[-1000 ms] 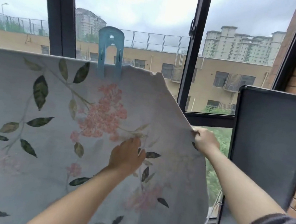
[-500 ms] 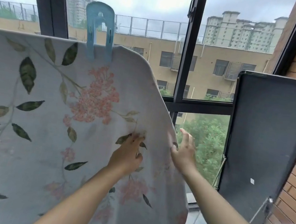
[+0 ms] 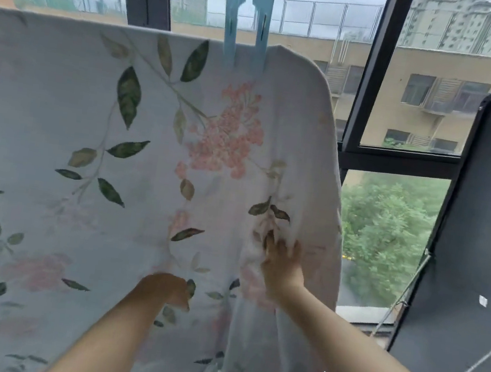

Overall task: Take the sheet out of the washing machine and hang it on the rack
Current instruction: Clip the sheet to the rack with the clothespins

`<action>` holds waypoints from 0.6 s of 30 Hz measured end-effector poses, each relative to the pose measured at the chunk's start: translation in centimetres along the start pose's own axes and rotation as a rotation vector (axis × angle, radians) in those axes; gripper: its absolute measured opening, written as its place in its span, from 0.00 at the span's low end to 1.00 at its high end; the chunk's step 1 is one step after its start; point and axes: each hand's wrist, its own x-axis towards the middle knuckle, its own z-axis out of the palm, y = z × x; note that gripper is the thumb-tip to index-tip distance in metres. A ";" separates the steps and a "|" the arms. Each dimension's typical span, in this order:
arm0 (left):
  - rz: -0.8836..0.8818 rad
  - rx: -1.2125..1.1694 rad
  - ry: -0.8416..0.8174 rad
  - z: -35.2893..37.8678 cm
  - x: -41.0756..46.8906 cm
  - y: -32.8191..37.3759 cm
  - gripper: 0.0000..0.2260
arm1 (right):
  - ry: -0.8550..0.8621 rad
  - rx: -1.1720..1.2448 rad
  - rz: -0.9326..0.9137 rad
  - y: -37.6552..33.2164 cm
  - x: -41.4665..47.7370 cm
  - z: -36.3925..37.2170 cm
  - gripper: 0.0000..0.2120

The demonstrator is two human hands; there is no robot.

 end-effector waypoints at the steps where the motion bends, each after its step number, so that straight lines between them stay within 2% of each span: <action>1: 0.003 -0.007 0.038 0.5 0.1 -0.8 0.22 | -0.109 -0.016 0.018 -1.1 -0.2 0.2 0.24; 2: 0.002 -0.040 0.133 0.7 0.1 -2.3 0.21 | -0.179 -0.005 0.026 -2.7 -0.3 -0.4 0.23; 4: 0.006 -0.096 0.353 -0.6 0.0 -3.8 0.19 | -0.185 0.094 0.021 -4.3 0.1 -2.6 0.21; 7: 0.064 -0.158 0.676 -3.4 -1.4 -6.3 0.18 | 0.031 0.331 0.069 -5.9 1.5 -6.4 0.21; 9: 0.095 -0.183 0.820 -4.5 -1.6 -8.9 0.18 | 0.164 0.331 0.120 -6.7 2.6 -7.7 0.23; 11: 0.079 -0.185 0.762 -4.3 -1.3 -11.2 0.18 | 0.084 0.321 0.142 -6.3 2.6 -7.1 0.21; 13: 0.072 -0.170 0.631 -2.9 -0.5 -13.2 0.17 | -0.060 0.464 0.218 -5.7 1.9 -5.4 0.16; 18: 0.247 -0.170 0.507 -0.3 1.4 -11.8 0.16 | -0.116 0.774 0.578 -2.1 -2.2 -1.5 0.13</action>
